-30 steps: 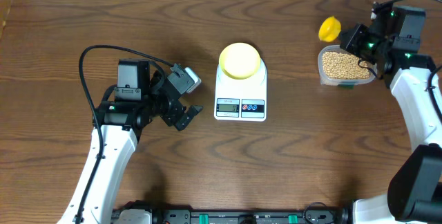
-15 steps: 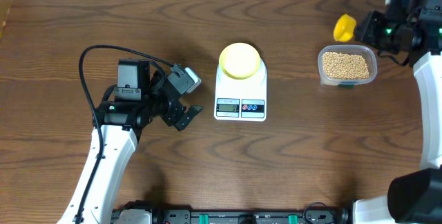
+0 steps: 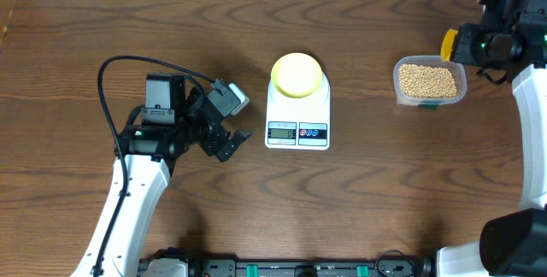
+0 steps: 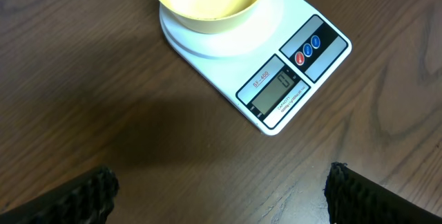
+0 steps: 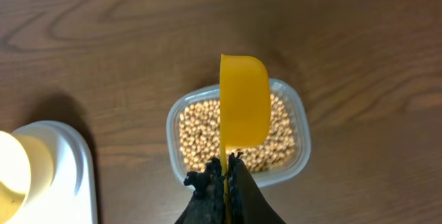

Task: Scoop item into bowl and weigh 50g on scale
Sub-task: 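Position the scoop above the soybean tub with the right gripper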

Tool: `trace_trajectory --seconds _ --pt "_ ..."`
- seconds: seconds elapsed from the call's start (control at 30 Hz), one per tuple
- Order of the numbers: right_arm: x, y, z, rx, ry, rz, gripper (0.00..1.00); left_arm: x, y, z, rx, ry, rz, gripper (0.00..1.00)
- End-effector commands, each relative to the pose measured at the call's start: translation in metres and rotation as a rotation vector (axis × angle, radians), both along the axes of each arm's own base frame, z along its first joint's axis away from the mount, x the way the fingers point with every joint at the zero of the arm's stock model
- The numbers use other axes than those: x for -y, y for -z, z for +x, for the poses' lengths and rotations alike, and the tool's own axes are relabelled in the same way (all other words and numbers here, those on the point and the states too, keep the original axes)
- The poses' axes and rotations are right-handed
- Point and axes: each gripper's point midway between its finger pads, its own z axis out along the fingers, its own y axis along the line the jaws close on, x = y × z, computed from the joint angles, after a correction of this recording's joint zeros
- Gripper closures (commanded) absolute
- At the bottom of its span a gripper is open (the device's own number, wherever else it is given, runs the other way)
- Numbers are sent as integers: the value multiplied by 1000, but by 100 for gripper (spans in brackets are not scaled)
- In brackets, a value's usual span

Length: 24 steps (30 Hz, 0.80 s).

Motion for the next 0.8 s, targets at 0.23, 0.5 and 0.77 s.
trace_trajectory --seconds 0.23,0.5,0.77 --pt "6 13 10 -24 -25 -47 99 -2 2 1 3 7 13 3" --pt "-1 11 14 -2 -27 5 99 -2 2 1 3 7 13 2" --pt "-19 -3 -1 -59 62 181 99 -2 2 1 3 7 13 2"
